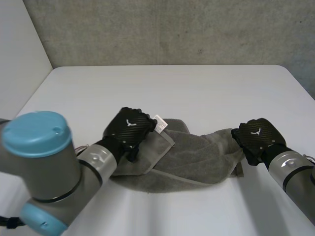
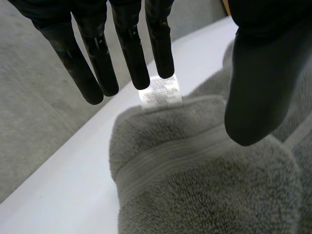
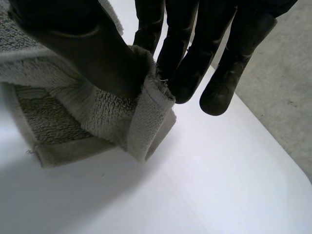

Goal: Fold the towel.

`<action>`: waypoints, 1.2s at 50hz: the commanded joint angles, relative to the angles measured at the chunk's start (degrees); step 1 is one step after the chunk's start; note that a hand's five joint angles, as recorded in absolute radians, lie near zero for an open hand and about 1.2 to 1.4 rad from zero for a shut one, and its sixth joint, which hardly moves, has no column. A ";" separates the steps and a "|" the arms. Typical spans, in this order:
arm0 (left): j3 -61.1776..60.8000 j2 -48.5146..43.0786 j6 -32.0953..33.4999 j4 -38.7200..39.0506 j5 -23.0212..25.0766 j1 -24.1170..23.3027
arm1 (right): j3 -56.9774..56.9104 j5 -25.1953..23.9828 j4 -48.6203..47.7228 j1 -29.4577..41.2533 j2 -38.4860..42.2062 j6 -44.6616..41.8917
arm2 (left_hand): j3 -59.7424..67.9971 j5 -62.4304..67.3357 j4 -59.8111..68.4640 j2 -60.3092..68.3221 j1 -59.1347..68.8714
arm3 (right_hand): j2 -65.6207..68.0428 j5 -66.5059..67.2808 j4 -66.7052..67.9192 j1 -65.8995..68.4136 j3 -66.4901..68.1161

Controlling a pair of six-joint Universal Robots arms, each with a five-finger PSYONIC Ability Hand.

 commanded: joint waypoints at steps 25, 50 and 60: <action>39.68 -30.15 11.14 -24.02 -1.27 -4.91 | 2.09 -1.01 -0.93 -0.04 1.71 -0.69 | -3.50 -12.69 -4.38 -3.57 -3.87 | 4.12 2.89 3.33 3.28 3.33; 20.82 -2.58 2.38 -11.81 -15.95 -2.20 | -6.52 -1.27 9.62 -5.75 -10.16 -1.66 | 42.74 33.55 41.87 42.67 42.38 | 4.12 2.89 3.33 3.28 3.33; 7.54 10.00 -5.18 -11.01 -15.51 2.73 | -14.69 -7.60 24.56 -9.09 -13.94 -6.75 | 41.59 32.41 40.72 41.53 41.23 | 4.12 2.89 3.33 3.28 3.33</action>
